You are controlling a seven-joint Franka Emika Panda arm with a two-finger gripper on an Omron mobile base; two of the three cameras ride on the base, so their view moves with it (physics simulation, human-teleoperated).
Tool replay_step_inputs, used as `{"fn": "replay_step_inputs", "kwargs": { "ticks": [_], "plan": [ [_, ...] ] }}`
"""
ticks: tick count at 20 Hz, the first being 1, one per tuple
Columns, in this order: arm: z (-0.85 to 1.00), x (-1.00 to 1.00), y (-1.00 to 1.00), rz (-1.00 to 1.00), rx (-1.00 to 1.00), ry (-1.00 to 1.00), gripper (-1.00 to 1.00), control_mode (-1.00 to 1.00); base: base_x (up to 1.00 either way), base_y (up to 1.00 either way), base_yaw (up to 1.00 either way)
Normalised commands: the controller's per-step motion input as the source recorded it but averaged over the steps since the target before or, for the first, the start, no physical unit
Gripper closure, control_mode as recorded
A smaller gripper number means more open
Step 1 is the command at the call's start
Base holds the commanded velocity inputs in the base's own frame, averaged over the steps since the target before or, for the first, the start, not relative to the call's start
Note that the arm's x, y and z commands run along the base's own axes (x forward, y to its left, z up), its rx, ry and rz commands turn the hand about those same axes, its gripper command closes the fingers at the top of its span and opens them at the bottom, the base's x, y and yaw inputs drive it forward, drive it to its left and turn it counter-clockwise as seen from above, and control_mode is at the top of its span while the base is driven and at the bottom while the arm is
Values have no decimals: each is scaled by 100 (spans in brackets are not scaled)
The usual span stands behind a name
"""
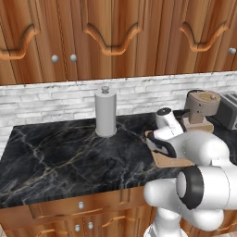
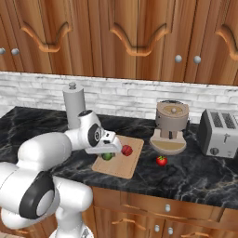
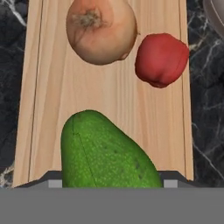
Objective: Place the avocado, onion, tomato, and bell pepper on the cutting board.
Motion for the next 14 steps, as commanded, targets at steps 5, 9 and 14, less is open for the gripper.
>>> {"fn": "replay_step_inputs", "kwargs": {
  "ticks": [5,9,14],
  "plan": [
    [-24,5,1,0,3,3,100,-100,0,0,0],
    [-26,5,5,0,0,3,100,-100,0,0,0],
    [-22,9,8,0,1,2,100,-100,0,0,0]
  ]
}}
